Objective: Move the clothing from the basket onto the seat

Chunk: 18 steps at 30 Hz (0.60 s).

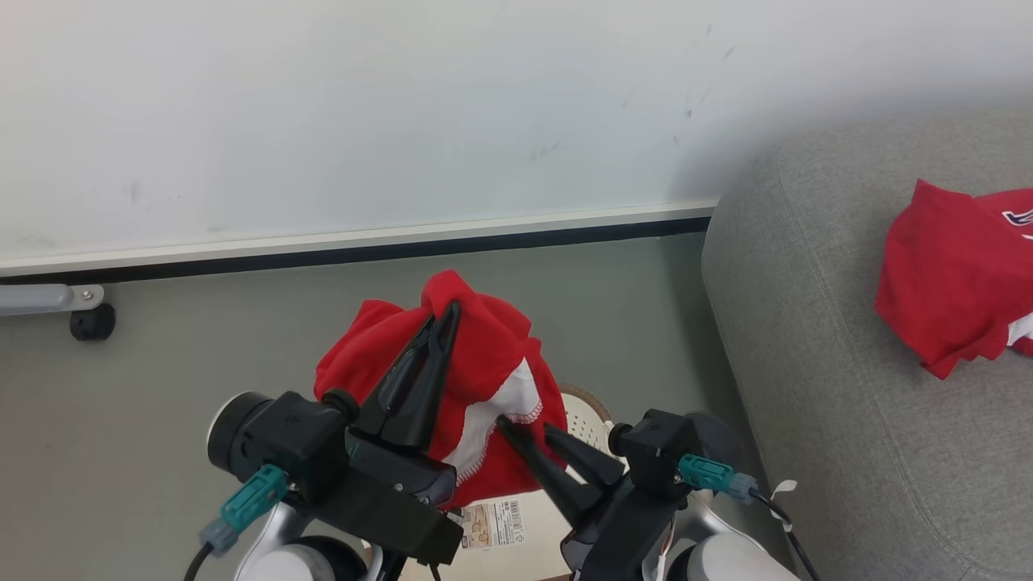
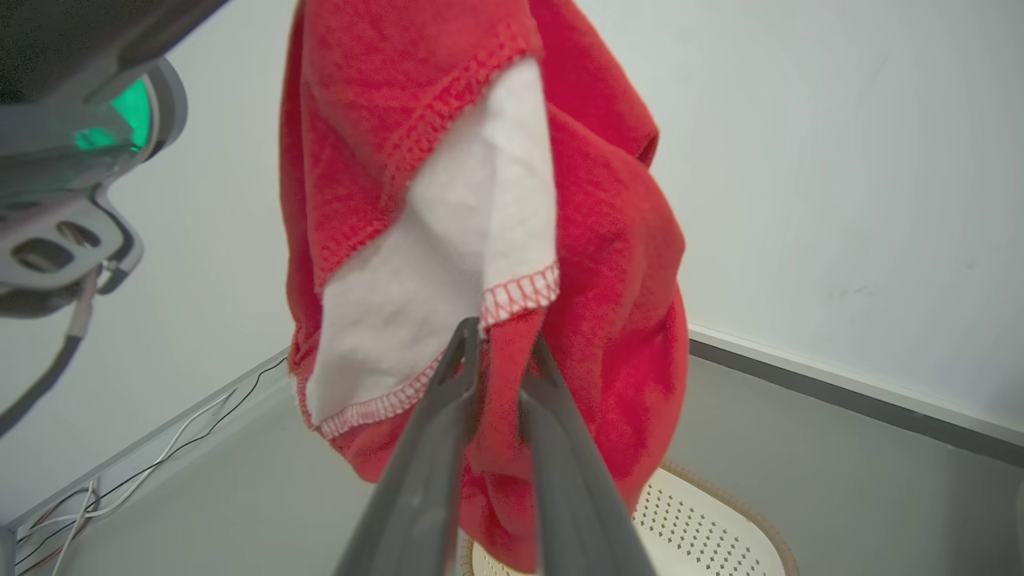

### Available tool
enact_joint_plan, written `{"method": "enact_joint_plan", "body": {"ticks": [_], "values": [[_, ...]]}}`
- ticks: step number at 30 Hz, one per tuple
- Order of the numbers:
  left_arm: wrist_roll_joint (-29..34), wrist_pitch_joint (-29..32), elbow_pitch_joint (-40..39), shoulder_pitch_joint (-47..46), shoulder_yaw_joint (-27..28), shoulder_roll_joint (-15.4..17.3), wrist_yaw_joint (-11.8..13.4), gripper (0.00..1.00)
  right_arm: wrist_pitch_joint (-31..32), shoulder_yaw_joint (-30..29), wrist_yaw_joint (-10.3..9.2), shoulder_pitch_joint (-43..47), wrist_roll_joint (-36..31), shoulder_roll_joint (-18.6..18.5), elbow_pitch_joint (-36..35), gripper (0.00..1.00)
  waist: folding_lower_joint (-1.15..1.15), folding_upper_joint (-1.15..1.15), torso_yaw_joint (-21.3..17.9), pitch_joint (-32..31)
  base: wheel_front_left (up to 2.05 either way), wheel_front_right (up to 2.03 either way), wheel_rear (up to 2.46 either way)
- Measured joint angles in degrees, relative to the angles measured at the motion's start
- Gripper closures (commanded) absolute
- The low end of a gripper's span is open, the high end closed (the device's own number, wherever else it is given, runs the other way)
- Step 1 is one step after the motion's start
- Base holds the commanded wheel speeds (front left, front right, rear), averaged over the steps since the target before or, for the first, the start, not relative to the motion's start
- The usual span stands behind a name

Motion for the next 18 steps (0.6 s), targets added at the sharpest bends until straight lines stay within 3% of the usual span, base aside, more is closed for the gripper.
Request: {"method": "enact_joint_plan", "body": {"ticks": [11, 12, 14, 16, 18], "values": [[0.0, 0.49, -0.1, -0.02, -0.1, 0.38, -0.02, 1.0, -1.48, -0.43, 0.18, -1.3, 1.74, 0.14, 2.18, 1.0, 0.0, 0.0, -0.14, 0.11, 0.0, 0.0, 0.0], [0.0, 0.49, -0.13, -0.02, -0.1, 0.41, -0.02, 0.93, -1.8, -0.75, 0.18, -1.59, 1.77, 0.15, 2.2, 1.0, 0.0, 0.0, -0.19, 0.09, 0.0, 0.0, 0.0], [0.01, 0.49, -0.18, -0.02, -0.05, 0.56, -0.01, 0.43, -2.57, -1.76, 0.18, -2.05, 1.87, 0.19, 2.27, 1.0, 0.0, 0.0, -0.29, 0.06, 0.0, 0.0, 0.0], [0.04, 0.58, -0.19, -0.02, -0.23, 0.79, -0.02, 0.0, -3.38, -2.79, 0.13, -2.21, 2.15, 0.19, 2.24, 1.0, 0.0, 0.0, -0.44, 0.0, 0.0, 0.0, 0.0], [0.07, 0.71, -0.19, -0.01, -0.29, 0.83, -0.03, 0.0, -3.76, -3.39, 0.0, -2.32, 2.18, 0.2, 2.25, 1.0, 0.0, 0.0, -0.51, -0.02, 0.0, 0.0, 0.0]]}}
